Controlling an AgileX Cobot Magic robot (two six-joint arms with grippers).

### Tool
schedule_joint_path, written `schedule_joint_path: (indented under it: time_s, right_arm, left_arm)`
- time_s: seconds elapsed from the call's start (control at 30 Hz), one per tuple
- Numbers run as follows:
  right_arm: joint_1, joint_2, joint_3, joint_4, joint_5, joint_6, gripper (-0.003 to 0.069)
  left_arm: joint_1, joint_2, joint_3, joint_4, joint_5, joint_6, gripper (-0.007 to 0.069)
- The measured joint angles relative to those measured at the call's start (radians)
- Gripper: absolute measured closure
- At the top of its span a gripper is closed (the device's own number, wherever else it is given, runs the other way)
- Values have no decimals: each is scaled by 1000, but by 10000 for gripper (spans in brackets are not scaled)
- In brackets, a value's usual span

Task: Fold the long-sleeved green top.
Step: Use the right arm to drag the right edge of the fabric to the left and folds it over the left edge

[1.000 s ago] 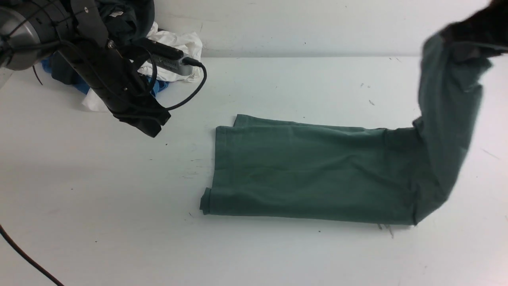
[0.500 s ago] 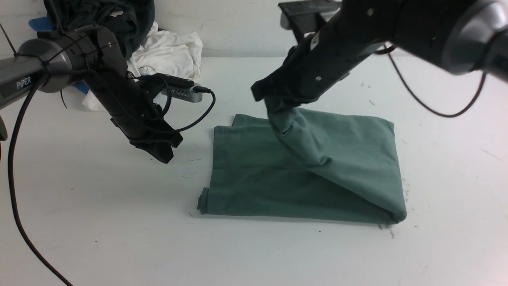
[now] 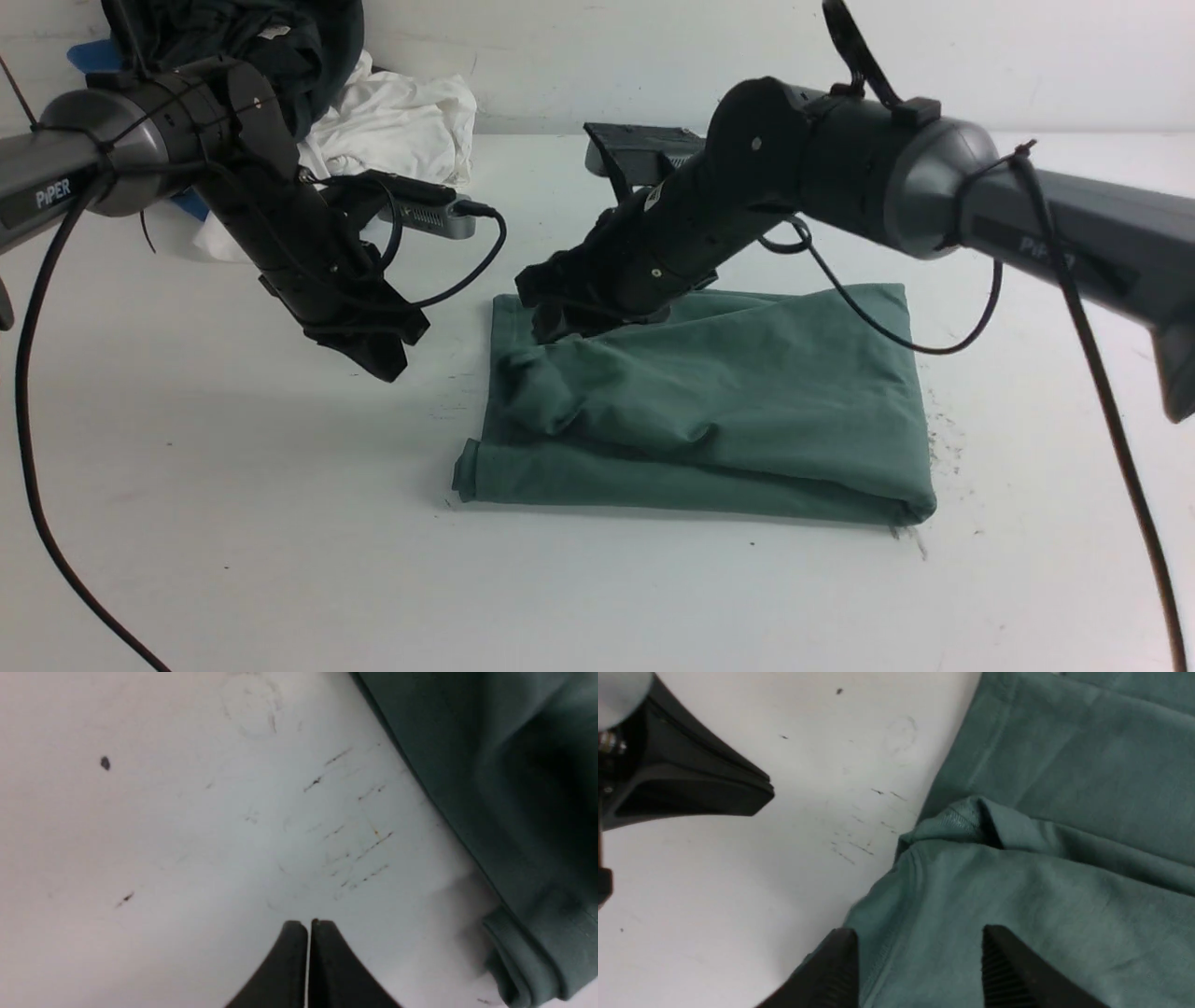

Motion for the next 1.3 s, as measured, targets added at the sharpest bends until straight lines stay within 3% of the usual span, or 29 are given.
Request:
schedule_joint_path:
  time_s: [0.1,0.2,0.37,0.4,0.43,0.5,0.6,0.8,0.93,1.1,1.3]
  right_arm:
    - [-9,-40,-34,-34,42,-24,198]
    - [-39,-105,-91,-161,119,-30,192]
    - [-128,-166,-113,-408,284,8,344]
    - [-167,-168,-107,-462,325,28,418]
    - [-167,-168,-105,-462,331,31,428]
    - [-242,-168,-51,-515,363,55,558]
    - [-297,-168,65,-511,325,56,650]
    - [-314,-148,349,-448,8,56,672]
    - [-314,-75,411,-419,-125,57,673]
    - [-314,-48,396,-407,-177,57,673]
    - [-314,-76,375,-401,-118,51,673]
  left_arm:
    - [-6,-44,0,0,3,0,631]
    - [-39,-117,0,-28,2,0,631]
    - [-186,-162,-1,-59,-46,10,631]
    - [-236,-153,-1,-59,-85,15,631]
    - [-242,-151,-1,-59,-85,15,631]
    - [-304,-111,-1,-43,-164,16,631]
    - [-337,-48,-1,-9,-225,14,631]
    - [-325,61,-1,121,-220,-94,631]
    - [-310,84,-1,176,-182,-146,631]
    - [-309,84,-2,180,-163,-152,631]
    - [-309,36,1,184,-110,-153,631]
